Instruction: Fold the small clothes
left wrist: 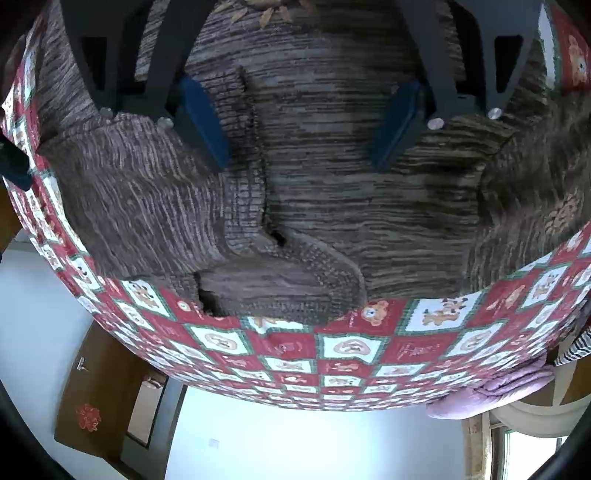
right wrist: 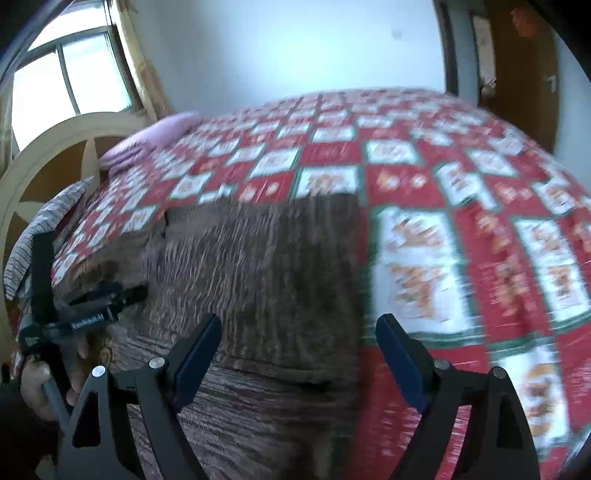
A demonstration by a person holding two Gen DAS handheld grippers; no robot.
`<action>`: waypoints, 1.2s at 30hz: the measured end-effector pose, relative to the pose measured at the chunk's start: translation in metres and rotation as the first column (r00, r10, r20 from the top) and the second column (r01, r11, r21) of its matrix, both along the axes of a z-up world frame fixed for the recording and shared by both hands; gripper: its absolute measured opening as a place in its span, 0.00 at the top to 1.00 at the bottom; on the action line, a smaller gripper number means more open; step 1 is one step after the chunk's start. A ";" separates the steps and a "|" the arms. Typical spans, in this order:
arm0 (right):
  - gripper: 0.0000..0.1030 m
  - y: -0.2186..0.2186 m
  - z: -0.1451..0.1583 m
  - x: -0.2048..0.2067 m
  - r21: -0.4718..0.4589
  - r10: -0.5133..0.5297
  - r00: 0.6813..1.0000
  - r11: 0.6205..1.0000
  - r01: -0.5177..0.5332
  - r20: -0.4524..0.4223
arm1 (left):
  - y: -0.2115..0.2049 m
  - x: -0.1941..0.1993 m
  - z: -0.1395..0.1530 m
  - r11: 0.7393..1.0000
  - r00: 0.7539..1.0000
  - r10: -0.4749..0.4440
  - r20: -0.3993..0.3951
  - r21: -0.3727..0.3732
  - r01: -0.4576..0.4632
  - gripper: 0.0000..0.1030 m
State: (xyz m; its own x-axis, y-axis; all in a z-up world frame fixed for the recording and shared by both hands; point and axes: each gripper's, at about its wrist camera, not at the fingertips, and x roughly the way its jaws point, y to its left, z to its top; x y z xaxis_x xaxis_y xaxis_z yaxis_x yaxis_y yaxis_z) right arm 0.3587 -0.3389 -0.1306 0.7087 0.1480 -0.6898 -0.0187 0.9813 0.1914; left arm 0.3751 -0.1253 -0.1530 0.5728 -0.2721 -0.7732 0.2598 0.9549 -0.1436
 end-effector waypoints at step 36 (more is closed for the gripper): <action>0.30 0.186 -0.028 0.028 -0.156 0.385 0.919 0.906 -0.394 -0.089 | 0.252 -0.085 0.020 0.907 0.906 0.412 0.097 0.058 -0.418 0.00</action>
